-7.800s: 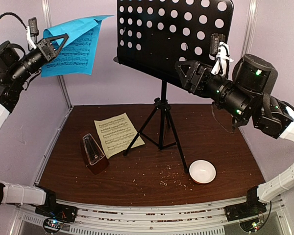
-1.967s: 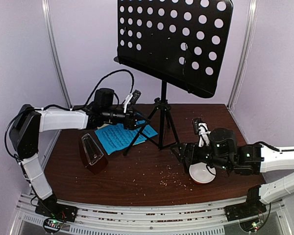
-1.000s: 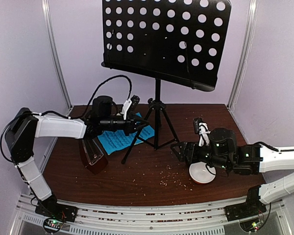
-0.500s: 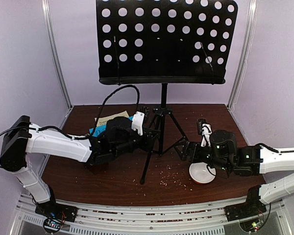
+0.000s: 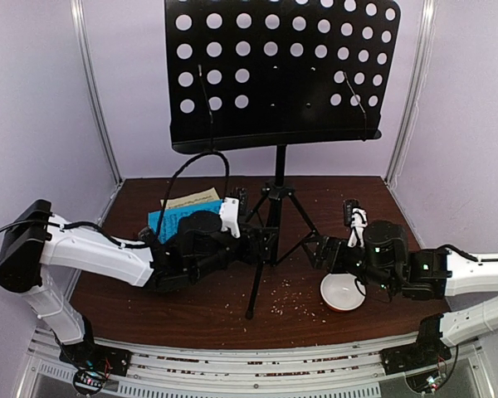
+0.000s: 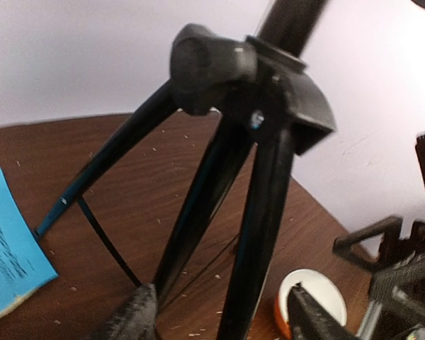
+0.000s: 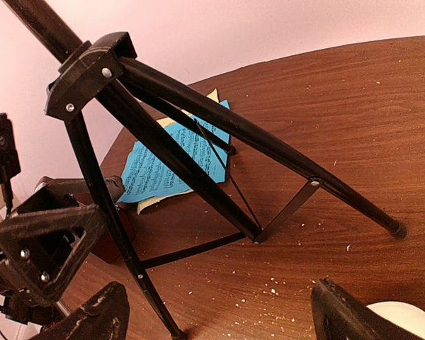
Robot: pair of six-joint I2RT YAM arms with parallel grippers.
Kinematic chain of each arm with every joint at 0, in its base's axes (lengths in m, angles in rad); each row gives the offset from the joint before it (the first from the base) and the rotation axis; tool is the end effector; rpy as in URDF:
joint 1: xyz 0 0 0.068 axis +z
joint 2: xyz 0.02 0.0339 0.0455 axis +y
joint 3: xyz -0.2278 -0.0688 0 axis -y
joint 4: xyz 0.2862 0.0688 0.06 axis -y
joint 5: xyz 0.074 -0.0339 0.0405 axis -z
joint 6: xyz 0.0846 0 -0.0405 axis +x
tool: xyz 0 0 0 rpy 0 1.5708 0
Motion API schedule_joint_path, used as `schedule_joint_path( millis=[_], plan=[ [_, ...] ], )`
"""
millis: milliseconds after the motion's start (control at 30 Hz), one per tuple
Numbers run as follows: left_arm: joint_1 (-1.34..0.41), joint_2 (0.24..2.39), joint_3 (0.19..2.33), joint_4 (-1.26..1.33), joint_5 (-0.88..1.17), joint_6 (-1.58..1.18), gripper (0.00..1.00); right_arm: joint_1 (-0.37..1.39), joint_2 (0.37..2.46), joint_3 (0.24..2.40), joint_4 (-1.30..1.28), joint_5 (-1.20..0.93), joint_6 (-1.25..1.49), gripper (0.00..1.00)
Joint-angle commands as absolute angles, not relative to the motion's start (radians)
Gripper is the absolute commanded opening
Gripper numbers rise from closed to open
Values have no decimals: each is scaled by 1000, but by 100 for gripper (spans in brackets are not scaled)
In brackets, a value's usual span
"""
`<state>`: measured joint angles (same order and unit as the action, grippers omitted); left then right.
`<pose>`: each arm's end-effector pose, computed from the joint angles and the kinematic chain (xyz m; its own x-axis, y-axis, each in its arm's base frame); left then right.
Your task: Pack up the instrument practice props
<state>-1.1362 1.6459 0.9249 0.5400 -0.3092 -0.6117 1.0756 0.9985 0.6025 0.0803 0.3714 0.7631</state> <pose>0.2102 -0.3917 0.1690 -0.4859 -0.2526 -0.8368 0.5607 0.6444 -0.5200 0.1834 0.2750 0.2025 -0.5600 0.3184 -0.7649 -0.3721 0.7282 0.5756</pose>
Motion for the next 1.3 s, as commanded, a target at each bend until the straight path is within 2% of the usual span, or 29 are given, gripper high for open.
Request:
schedule_joint_path(
  millis=[0,167,433,700,800,1033,1267],
  plan=[
    [-1130,1531,829,695,-300,-520,77,1071,975,591,74,409,768,91],
    [-1070,1431,737,725,-176,-425,80,1065,985,598,83,401,760,91],
    [-817,1403,624,948,278,-404,77,1063,1005,603,111,387,761,91],
    [-781,1501,846,744,470,-172,65,1064,993,605,115,385,759,91],
    [-752,1546,890,748,537,-169,56,1064,985,602,115,387,759,91],
    [-733,1660,1017,743,716,-209,54,1064,976,597,112,390,761,92],
    [-733,1728,1084,758,721,-240,51,1064,978,595,115,383,766,91]
  ],
)
